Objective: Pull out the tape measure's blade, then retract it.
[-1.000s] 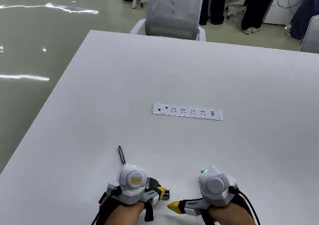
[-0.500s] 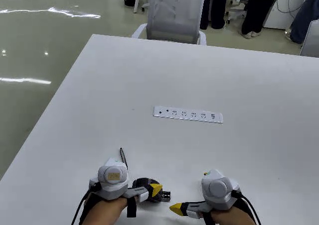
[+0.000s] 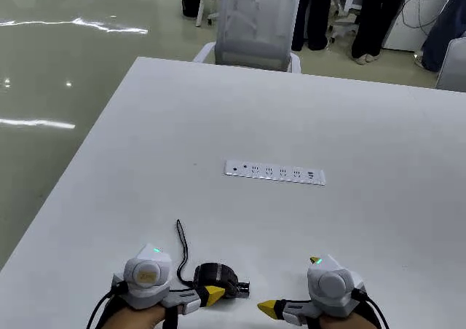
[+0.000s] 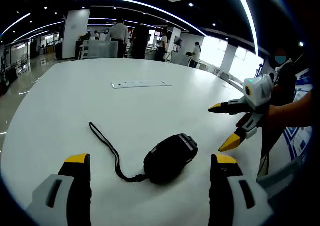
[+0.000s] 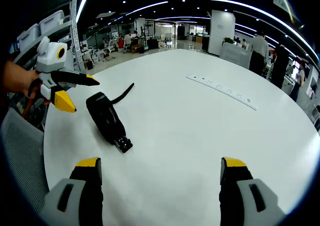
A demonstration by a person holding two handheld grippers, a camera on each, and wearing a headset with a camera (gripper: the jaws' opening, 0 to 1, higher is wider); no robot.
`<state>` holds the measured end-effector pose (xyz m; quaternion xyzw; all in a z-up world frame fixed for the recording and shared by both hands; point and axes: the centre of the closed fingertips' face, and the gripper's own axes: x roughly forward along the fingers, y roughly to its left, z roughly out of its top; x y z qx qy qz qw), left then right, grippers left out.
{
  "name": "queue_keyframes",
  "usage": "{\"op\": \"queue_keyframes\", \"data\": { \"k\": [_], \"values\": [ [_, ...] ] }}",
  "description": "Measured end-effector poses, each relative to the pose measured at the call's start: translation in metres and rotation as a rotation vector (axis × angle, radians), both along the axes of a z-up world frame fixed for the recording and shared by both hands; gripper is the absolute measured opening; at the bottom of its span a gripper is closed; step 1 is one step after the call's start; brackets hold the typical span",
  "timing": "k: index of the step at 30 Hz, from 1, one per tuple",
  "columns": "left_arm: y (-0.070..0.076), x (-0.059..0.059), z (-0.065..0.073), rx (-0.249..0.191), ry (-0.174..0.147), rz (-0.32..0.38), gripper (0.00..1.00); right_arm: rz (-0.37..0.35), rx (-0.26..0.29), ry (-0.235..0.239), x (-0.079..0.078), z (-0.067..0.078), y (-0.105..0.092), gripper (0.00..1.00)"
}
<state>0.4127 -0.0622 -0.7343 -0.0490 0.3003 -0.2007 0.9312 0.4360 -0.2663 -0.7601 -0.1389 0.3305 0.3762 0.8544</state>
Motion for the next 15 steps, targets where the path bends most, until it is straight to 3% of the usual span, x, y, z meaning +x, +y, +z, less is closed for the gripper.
{"op": "queue_keyframes", "data": {
  "k": [2,5,8,15],
  "values": [
    [0.009,-0.006,0.002,0.017,-0.017,-0.011,0.99,-0.007,0.013,-0.007,-0.004,0.004,-0.003,1.0],
    [0.02,-0.015,0.004,0.01,-0.013,-0.014,0.99,0.0,0.005,-0.022,-0.013,0.007,-0.009,1.0],
    [0.033,-0.025,0.009,0.008,-0.031,-0.017,0.99,-0.022,0.013,-0.009,-0.023,0.006,-0.02,1.0],
    [0.046,-0.04,0.023,-0.014,-0.079,-0.008,0.99,-0.074,0.028,-0.006,-0.045,0.008,-0.043,1.0]
  ]
}}
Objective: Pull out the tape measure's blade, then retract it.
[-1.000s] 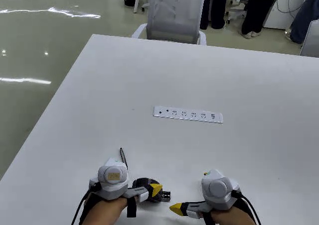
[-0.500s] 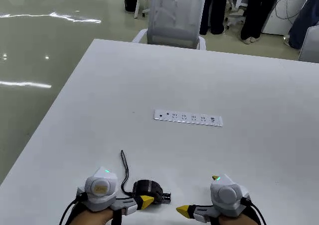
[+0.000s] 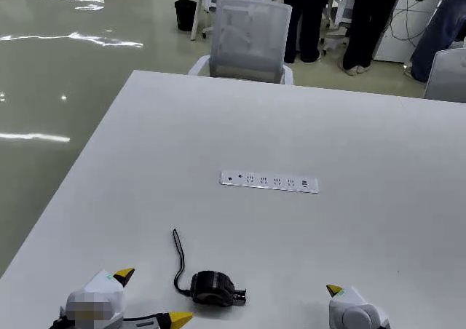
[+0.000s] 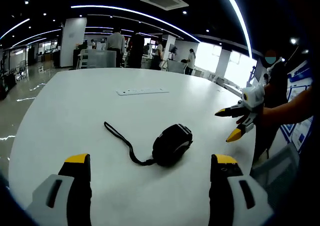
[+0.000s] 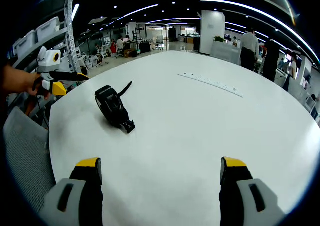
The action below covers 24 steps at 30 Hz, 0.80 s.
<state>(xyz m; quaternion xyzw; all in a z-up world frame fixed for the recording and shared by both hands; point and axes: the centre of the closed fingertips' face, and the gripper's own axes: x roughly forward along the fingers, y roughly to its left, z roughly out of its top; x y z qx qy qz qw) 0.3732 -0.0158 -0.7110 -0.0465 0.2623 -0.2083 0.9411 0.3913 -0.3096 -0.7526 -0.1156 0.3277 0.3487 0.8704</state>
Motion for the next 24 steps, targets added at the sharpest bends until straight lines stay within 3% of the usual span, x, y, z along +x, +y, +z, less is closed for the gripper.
{"op": "queue_keyframes", "data": {
  "k": [4,13,17,19,21,22,24],
  "values": [
    [0.007,-0.007,0.006,0.002,-0.021,0.002,0.99,-0.017,0.007,-0.005,-0.012,0.004,-0.011,1.0],
    [0.022,-0.027,0.004,0.025,-0.014,-0.029,0.99,-0.058,0.038,-0.031,-0.031,0.018,-0.025,1.0],
    [0.029,-0.037,0.004,0.012,-0.009,-0.014,0.99,-0.076,0.049,-0.042,-0.037,0.021,-0.032,1.0],
    [0.032,-0.043,0.005,0.012,-0.012,-0.006,0.99,-0.065,0.058,-0.076,-0.041,0.024,-0.033,1.0],
    [0.036,-0.05,0.003,0.066,-0.012,-0.019,0.99,-0.062,0.058,-0.078,-0.049,0.025,-0.034,1.0],
    [0.036,-0.053,0.004,0.092,-0.028,-0.032,0.99,-0.056,0.064,-0.084,-0.051,0.027,-0.034,1.0],
    [0.032,-0.061,0.005,0.075,-0.035,-0.037,0.99,-0.056,0.071,-0.095,-0.056,0.028,-0.036,1.0]
  ]
}}
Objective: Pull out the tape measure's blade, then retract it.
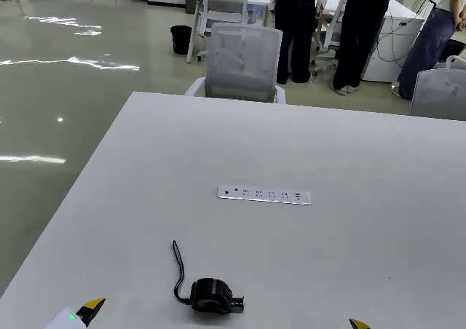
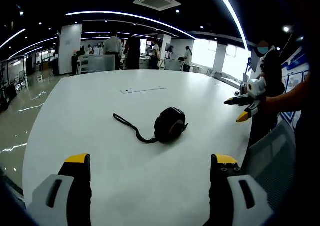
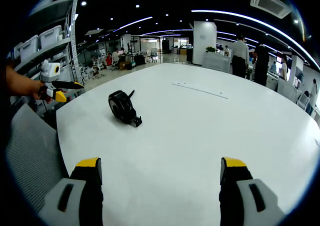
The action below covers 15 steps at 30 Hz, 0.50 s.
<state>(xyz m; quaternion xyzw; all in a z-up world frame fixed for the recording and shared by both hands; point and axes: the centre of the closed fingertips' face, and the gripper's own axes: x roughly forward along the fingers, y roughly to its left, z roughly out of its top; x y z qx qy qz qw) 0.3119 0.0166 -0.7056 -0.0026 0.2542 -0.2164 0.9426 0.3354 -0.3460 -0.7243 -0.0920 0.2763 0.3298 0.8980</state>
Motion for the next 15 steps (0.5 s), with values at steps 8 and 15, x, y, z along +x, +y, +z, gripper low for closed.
{"op": "queue_keyframes", "data": {
  "k": [8,15],
  "values": [
    [0.011,-0.019,-0.004,-0.033,0.008,0.012,0.99,-0.033,-0.013,-0.008,-0.021,0.003,-0.014,1.0],
    [0.037,-0.037,-0.001,-0.035,0.002,0.066,0.99,-0.05,0.006,-0.036,-0.036,0.013,-0.031,1.0]
  ]
}}
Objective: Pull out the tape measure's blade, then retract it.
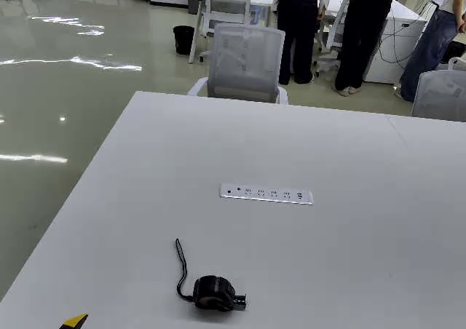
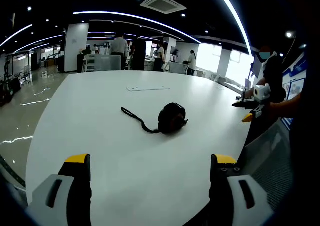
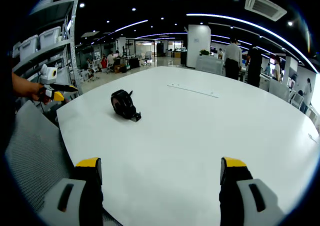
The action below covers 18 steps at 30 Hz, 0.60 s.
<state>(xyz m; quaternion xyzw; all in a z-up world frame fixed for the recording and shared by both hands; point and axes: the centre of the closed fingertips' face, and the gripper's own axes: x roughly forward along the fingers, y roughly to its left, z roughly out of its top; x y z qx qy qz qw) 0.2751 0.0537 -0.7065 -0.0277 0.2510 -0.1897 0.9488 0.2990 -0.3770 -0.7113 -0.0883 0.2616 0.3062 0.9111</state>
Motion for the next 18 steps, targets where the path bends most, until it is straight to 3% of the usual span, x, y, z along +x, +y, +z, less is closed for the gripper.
{"op": "queue_keyframes", "data": {
  "k": [5,9,12,18],
  "values": [
    [0.015,-0.008,0.004,-0.007,-0.014,0.025,0.99,0.0,-0.007,-0.005,-0.013,0.003,-0.015,1.0],
    [0.026,-0.01,0.009,-0.029,-0.021,0.046,0.99,-0.046,-0.038,-0.004,-0.019,0.0,-0.038,1.0],
    [0.035,-0.01,0.012,-0.024,-0.03,0.069,0.99,-0.072,-0.026,-0.003,-0.022,0.001,-0.048,1.0],
    [0.031,-0.012,0.01,-0.018,-0.024,0.055,0.99,-0.06,-0.008,0.009,-0.025,-0.001,-0.04,1.0]
  ]
}}
